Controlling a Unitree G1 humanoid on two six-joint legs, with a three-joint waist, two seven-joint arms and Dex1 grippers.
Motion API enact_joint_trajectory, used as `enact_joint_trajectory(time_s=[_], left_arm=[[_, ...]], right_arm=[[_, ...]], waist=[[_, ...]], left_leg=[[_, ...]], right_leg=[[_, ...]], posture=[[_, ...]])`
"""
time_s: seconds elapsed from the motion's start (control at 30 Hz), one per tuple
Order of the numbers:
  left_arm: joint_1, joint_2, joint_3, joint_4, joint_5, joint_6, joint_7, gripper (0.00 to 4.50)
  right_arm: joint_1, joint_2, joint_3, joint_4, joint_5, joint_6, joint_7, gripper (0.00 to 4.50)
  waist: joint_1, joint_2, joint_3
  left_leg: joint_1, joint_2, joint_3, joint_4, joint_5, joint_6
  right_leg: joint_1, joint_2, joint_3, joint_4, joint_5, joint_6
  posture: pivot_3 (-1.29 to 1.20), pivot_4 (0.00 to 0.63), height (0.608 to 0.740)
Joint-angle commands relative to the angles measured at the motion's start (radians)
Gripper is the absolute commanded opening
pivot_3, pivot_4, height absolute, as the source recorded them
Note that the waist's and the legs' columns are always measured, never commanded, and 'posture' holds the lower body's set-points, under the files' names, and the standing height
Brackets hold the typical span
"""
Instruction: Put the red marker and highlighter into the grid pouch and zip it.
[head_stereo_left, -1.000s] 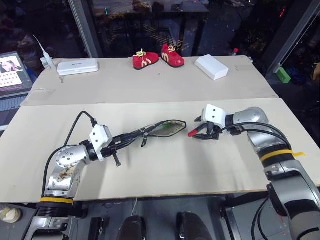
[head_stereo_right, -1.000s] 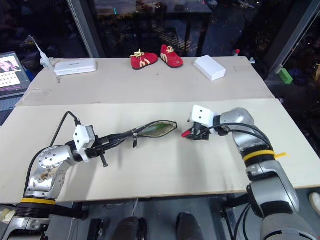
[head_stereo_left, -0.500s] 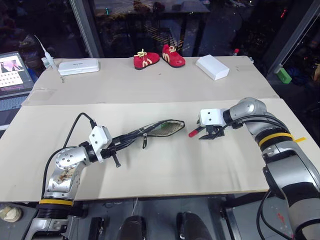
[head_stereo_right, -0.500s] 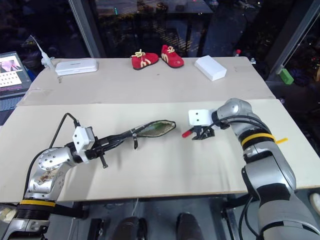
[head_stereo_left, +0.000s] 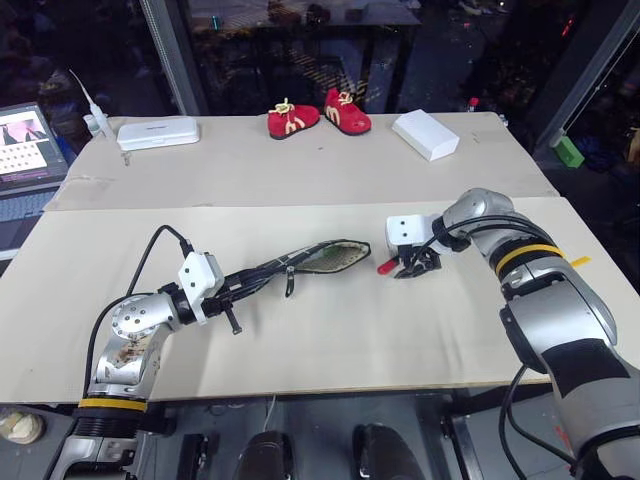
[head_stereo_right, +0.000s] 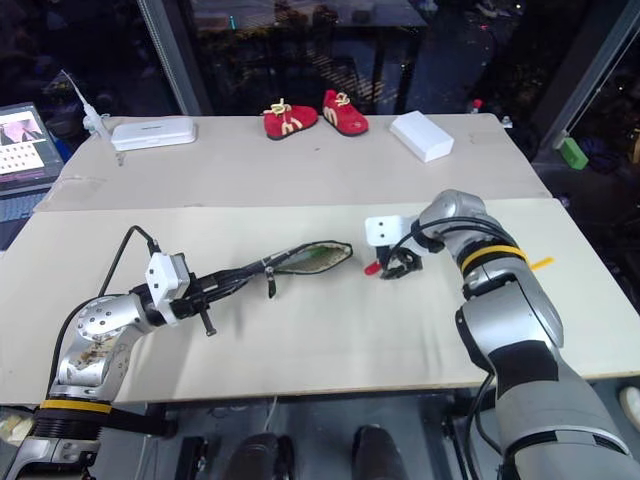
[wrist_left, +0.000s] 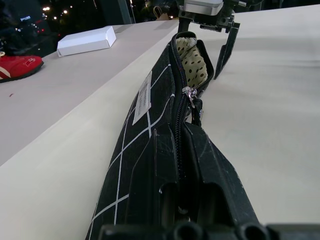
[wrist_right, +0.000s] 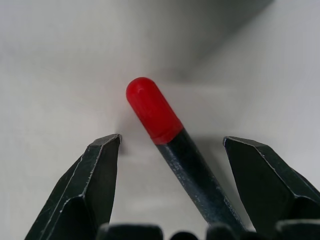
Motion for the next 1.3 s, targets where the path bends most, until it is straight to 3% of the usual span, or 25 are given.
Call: enact_joint_trajectory(time_s=[0.03,0.3,0.33,0.6,0.73,0.9,1.07,1.3], left_arm=[[-0.002,-0.005,0.007,-0.033,0.0,-0.008,0.014,0.0],[-0.002,-0.013,0.003,-0.035,0.005,-0.011,0.026,0.0],[-0.002,-0.013,0.003,-0.035,0.005,-0.011,0.027,0.0],[-0.006,-0.012,0.006,-0.026,0.005,-0.016,0.022,0.0],[-0.002,-0.012,0.006,-0.021,0.006,-0.021,0.021,0.0],[0.005,-0.014,0.007,-0.016,0.007,-0.025,0.018,0.0],[0.002,-0.015,0.003,-0.012,0.01,-0.025,0.012,0.0],[-0.02,-0.018,-0.003,-0.003,0.012,-0.02,0.009,0.0]], right_arm=[[0.001,0.017,-0.008,0.028,-0.004,0.03,0.031,3.17],[0.015,0.03,-0.022,0.034,-0.002,0.049,0.053,0.54],[0.017,0.031,-0.023,0.033,-0.001,0.051,0.058,0.46],[0.042,0.021,-0.065,0.011,0.033,0.061,0.108,0.46],[0.051,0.006,-0.147,-0.072,0.088,0.06,-0.049,0.46],[0.209,-0.072,-0.249,-0.415,0.192,0.105,-0.062,0.46],[0.421,-0.152,-0.313,-0.919,0.294,0.314,-0.023,0.46],[0.464,-0.204,-0.319,-1.33,0.292,0.507,-0.068,0.46]], waist=[[0.0,0.0,0.0],[-0.016,0.0,0.0],[-0.018,0.0,0.0],[-0.018,0.0,0.0],[-0.019,0.0,0.0],[-0.018,0.0,0.0],[-0.007,0.0,0.0],[-0.001,0.0,0.0]], left_leg=[[0.0,0.0,0.0,0.0,0.0,0.0],[0.004,0.0,0.0,0.0,0.0,0.0],[0.004,0.0,0.0,0.0,0.0,0.0],[0.003,0.0,-0.001,0.0,0.0,0.0],[0.003,0.001,-0.001,0.0,0.0,0.0],[0.002,0.001,-0.001,-0.001,0.0,-0.001],[-0.001,0.001,-0.002,-0.001,0.0,-0.001],[0.001,0.001,-0.002,-0.001,0.0,0.0]], right_leg=[[0.0,0.0,0.0,0.0,0.0,0.0],[0.003,0.0,0.0,0.001,0.0,0.0],[0.003,0.0,0.0,0.002,0.0,0.0],[0.003,0.0,0.0,0.001,0.0,0.0],[0.003,-0.001,0.0,0.001,0.0,0.0],[0.001,-0.001,0.0,0.001,0.0,0.0],[0.0,-0.001,-0.001,-0.001,0.0,0.0],[0.0,-0.001,0.0,0.0,0.0,0.0]], posture=[[0.0,0.15,0.74],[0.0,0.15,0.74],[0.0,0.15,0.74],[0.0,0.15,0.74],[0.0,0.15,0.74],[0.0,0.15,0.74],[0.0,0.15,0.74],[0.0,0.15,0.74]])
